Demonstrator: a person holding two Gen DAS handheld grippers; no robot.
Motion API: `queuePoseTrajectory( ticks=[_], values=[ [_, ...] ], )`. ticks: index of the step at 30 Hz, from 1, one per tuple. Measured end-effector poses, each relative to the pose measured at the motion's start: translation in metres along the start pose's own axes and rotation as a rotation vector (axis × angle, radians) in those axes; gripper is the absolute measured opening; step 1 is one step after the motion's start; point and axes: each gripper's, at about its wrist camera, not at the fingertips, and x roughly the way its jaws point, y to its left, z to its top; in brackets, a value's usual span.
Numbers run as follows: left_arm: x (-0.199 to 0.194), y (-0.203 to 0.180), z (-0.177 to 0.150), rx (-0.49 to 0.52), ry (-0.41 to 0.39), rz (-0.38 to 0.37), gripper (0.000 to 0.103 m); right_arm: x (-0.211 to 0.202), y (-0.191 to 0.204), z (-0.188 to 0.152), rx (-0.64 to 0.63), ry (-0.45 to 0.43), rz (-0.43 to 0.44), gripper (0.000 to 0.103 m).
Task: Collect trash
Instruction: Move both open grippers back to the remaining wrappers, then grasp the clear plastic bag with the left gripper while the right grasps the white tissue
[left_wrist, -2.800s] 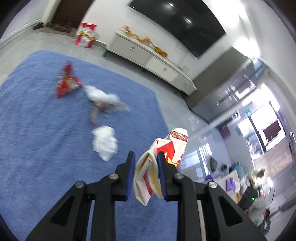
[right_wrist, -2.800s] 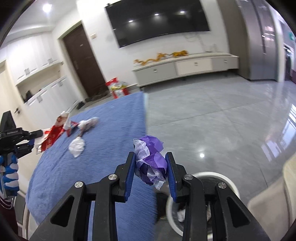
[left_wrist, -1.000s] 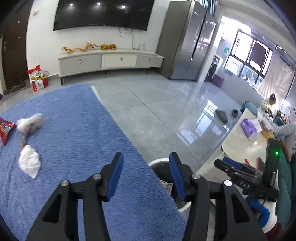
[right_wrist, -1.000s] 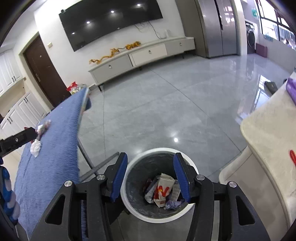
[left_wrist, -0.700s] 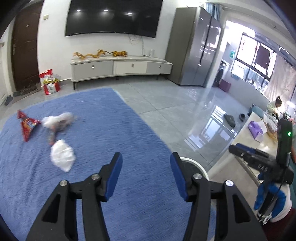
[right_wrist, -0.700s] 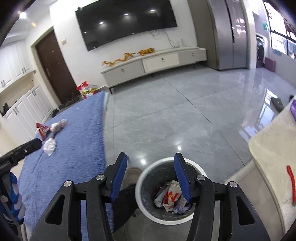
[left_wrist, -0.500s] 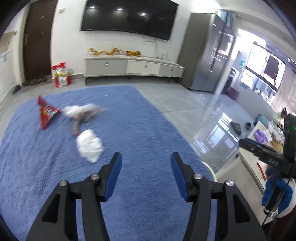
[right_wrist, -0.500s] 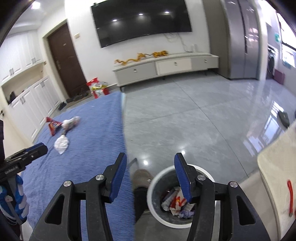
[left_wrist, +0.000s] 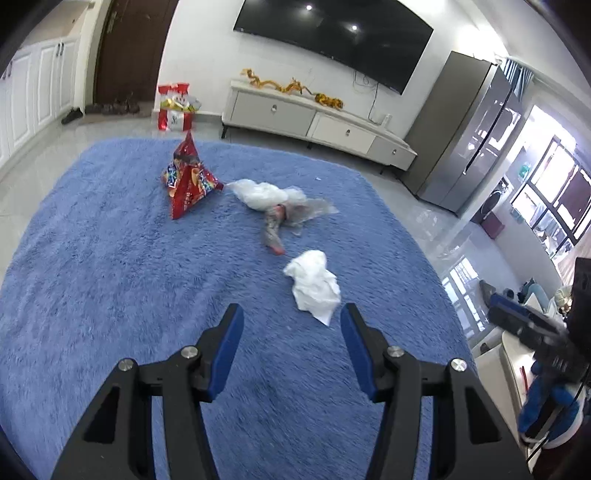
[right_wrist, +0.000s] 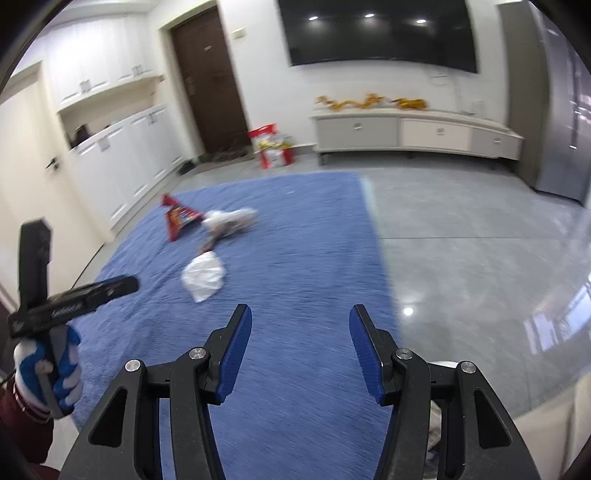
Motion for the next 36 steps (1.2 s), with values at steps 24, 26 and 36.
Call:
queuePoseTrajectory(
  ticks=[24,26,36],
  values=[
    [0.153,0.004,0.094,0.085,0.232,0.046,0.028,0.163,0.083,0.034,-0.137,0.143,0.251,0.056],
    [0.153,0.004,0.093,0.088,0.229,0.049,0.02,0.167,0.083,0.032,-0.141,0.157,0.241,0.051],
    [0.128,-0.003,0.068,0.088,0.206,0.029,0.016,0.141,0.073,0.014,-0.146,0.152,0.238,0.017]
  ],
)
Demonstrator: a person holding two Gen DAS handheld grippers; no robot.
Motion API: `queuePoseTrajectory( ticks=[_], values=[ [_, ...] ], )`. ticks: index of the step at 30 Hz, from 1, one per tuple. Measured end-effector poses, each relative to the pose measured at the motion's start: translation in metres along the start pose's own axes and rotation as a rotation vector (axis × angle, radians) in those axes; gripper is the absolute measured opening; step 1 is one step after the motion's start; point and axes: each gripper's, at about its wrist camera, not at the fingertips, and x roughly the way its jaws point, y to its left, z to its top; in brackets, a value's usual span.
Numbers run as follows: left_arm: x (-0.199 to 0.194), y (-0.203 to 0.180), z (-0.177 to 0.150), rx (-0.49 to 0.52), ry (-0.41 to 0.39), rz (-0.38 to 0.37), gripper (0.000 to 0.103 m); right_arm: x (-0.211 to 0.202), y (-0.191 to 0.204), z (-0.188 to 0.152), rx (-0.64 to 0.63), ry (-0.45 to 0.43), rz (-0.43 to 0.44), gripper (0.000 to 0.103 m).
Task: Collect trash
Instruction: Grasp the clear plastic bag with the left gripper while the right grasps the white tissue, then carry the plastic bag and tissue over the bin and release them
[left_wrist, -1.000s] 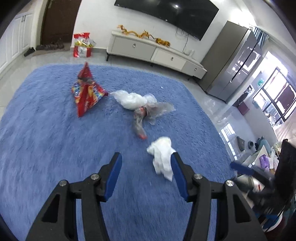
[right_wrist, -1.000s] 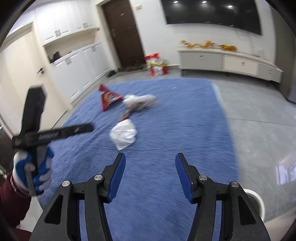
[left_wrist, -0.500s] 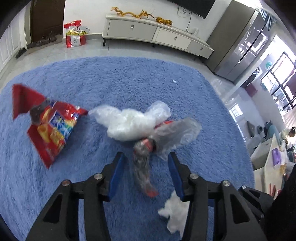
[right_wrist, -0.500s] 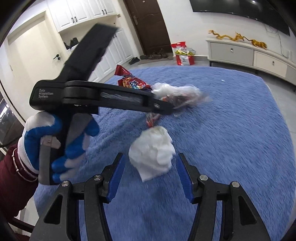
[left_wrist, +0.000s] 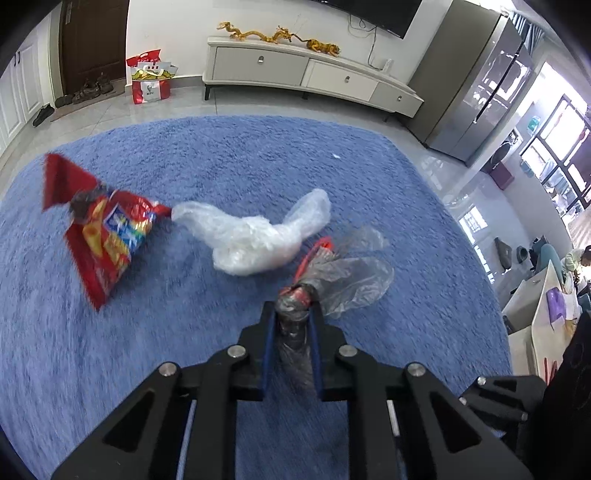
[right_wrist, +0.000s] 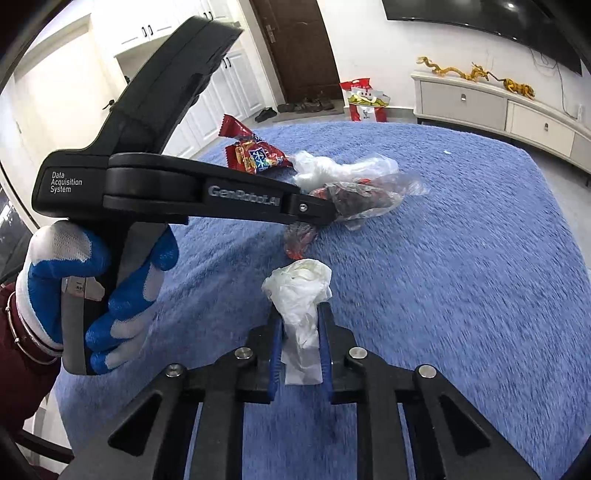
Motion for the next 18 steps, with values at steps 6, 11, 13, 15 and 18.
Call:
queuePoseTrajectory(
  ticks=[6,11,13,15,18],
  values=[
    [-0.035,-0.01,-0.031,-0.002,-0.025,-0.033,0.016,-0.04,-0.009,-0.027,0.047,-0.027,-0.025,0.017],
    [-0.072,-0.018,-0.061,-0.007,-0.065,-0.047,0.016,-0.085,-0.017,-0.046,0.096,-0.08,-0.064,0.017],
    [-0.086,-0.024,-0.067,0.005,-0.088,-0.041,0.016,-0.099,-0.018,-0.052,0.113,-0.101,-0.079,0.017],
    [-0.102,-0.033,-0.077,0.016,-0.119,-0.035,0.016,-0.116,-0.02,-0.061,0.126,-0.123,-0.096,0.017],
    [-0.123,-0.043,-0.086,0.015,-0.16,-0.037,0.016,-0.142,-0.02,-0.074,0.141,-0.159,-0.125,0.017]
  ],
)
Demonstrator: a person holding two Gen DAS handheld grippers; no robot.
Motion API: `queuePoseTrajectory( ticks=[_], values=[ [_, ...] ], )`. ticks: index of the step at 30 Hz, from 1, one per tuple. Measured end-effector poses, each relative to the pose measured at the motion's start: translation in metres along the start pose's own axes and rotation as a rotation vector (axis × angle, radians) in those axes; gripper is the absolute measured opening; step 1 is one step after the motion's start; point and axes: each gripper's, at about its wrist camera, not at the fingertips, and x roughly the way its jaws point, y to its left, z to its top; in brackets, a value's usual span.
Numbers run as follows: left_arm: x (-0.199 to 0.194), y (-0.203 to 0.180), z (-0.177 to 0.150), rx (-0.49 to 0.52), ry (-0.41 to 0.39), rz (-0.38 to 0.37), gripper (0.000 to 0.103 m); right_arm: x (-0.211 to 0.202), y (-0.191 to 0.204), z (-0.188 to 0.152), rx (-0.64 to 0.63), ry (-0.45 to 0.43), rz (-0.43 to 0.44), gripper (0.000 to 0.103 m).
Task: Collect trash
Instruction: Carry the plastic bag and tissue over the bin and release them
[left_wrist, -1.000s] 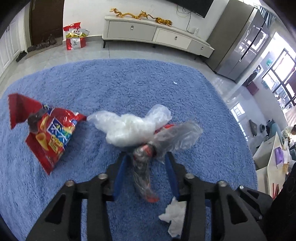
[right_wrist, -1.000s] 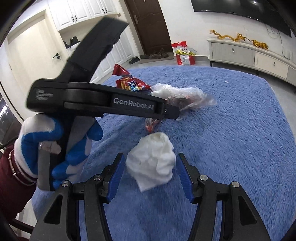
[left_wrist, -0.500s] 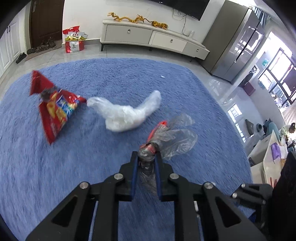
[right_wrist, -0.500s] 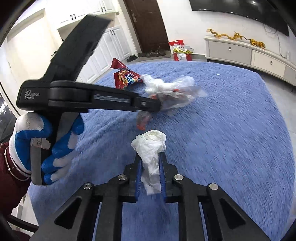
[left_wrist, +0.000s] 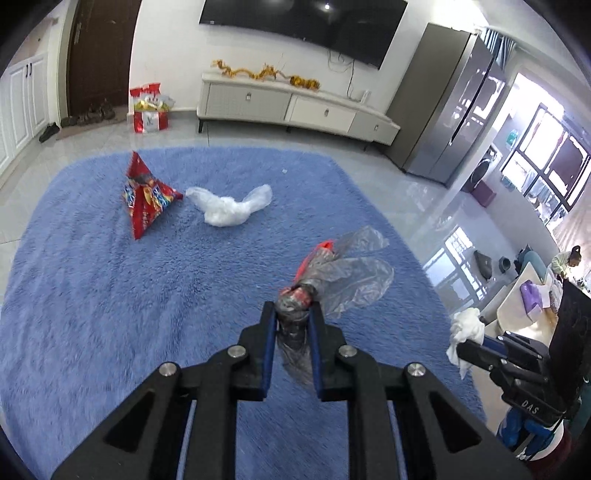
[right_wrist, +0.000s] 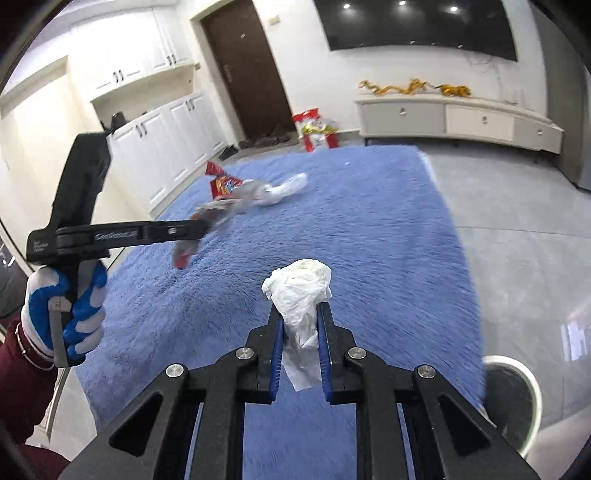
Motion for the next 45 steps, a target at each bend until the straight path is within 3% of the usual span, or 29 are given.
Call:
queuePoseTrajectory(
  ticks=[8,19,31,38,45],
  values=[
    [-0.032,-0.038,-0.023,0.049,-0.055,-0.017,0.016,-0.052,-0.018,-0.016,0.059,-0.083,-0.06,0.017],
    [-0.026,-0.102,-0.034,0.14,-0.021,-0.109,0.016,-0.107,-0.066,-0.041,0.165,-0.168,-0.176,0.017],
    [0.048,-0.226,-0.036,0.35,0.124,-0.178,0.016,-0.113,-0.166,-0.095,0.414,-0.149,-0.275,0.019],
    [0.106,-0.288,-0.046,0.45,0.221,-0.163,0.016,-0.094,-0.209,-0.126,0.517,-0.093,-0.286,0.021],
    [0.16,-0.321,-0.059,0.491,0.299,-0.119,0.016,-0.078,-0.233,-0.138,0.545,-0.052,-0.286,0.022]
  ],
)
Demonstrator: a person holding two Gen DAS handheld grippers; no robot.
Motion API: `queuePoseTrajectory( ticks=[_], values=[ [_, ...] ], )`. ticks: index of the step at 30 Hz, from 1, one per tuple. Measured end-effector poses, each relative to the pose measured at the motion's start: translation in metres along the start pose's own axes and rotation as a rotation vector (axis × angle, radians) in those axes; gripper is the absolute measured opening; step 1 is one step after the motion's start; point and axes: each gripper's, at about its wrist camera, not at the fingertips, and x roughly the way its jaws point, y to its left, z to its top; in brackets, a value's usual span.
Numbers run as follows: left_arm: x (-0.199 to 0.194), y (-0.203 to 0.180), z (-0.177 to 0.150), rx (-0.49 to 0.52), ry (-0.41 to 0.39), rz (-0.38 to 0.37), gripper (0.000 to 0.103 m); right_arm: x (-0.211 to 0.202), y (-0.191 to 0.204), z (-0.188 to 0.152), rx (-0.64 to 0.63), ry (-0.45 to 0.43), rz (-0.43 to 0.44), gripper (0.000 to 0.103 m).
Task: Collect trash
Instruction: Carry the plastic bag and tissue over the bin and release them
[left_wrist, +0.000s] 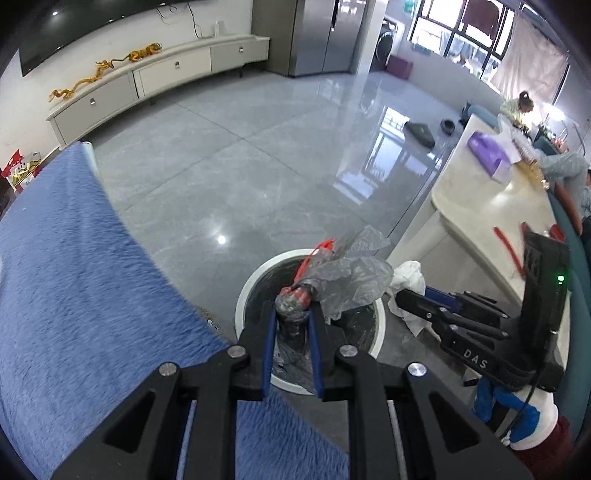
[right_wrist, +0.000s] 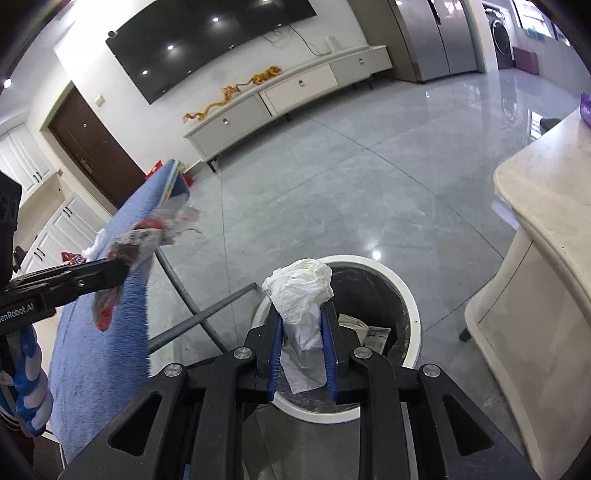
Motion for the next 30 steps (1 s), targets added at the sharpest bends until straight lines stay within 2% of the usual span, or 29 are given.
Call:
queuePoseTrajectory(
  ticks=[13,17,19,22,30],
  values=[
    [0.053,-0.008,0.022,-0.01,0.069,0.035,0.018,0.036,-0.015,0.005,0.015,0.046,-0.021,0.024],
    [0.067,-0.008,0.025,-0.027,0.095,0.019,0.02,0.043,-0.016,0.006,0.015,0.058,-0.035,0.027],
    [0.071,-0.008,0.024,-0.036,0.108,0.002,0.029,0.046,-0.017,0.006,0.02,0.067,-0.041,0.035],
    [0.071,-0.006,0.023,-0.043,0.107,-0.011,0.045,0.049,-0.021,0.005,0.025,0.078,-0.052,0.039],
    [0.053,0.002,0.017,-0.063,0.063,-0.039,0.046,0.045,-0.021,0.001,0.032,0.09,-0.068,0.042]
  ],
)
